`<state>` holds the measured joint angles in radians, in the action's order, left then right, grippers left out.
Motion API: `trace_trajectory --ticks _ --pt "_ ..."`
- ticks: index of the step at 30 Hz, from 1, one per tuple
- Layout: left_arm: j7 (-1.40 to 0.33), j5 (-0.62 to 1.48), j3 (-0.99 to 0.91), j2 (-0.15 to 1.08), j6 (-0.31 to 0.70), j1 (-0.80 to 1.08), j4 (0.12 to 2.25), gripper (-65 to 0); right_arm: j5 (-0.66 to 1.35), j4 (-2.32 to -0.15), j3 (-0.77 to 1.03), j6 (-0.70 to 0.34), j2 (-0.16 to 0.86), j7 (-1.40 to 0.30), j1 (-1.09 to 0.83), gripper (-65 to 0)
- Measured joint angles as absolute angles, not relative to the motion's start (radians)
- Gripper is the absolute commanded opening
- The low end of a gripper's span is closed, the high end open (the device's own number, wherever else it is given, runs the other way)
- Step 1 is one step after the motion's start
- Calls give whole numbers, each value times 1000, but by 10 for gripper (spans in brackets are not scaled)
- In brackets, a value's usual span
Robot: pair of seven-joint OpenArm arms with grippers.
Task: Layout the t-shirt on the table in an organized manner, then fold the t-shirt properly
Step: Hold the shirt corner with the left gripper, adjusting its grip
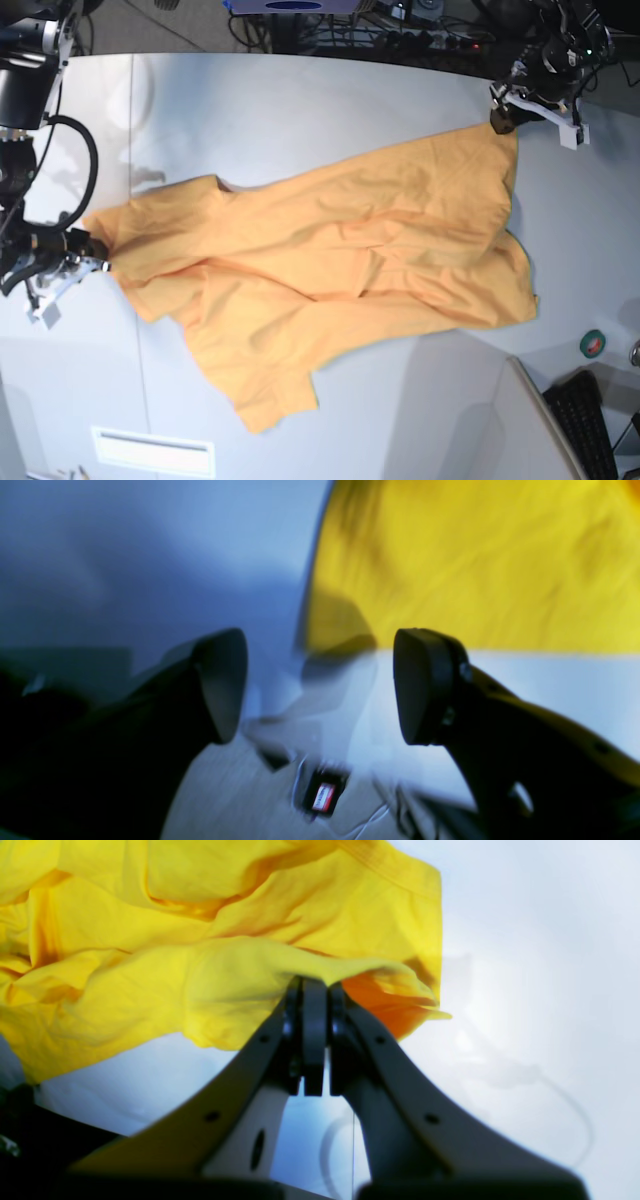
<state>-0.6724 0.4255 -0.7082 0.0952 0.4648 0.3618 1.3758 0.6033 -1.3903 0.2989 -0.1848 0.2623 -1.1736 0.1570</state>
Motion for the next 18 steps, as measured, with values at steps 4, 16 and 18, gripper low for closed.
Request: trace_trajectory --ticks 4,16,18 --pt "-665 428 -706 95 467 325 1345 -252 603 -1390 299 -185 262 -1174 157 -650" --pt "-640 447 -712 40 473 293 1322 -349 603 -1390 299 -185 262 -1174 157 -650" --pt "-649 448 -710 36 482 294 1319 -453 603 -1390 299 -185 262 -1174 157 -650"
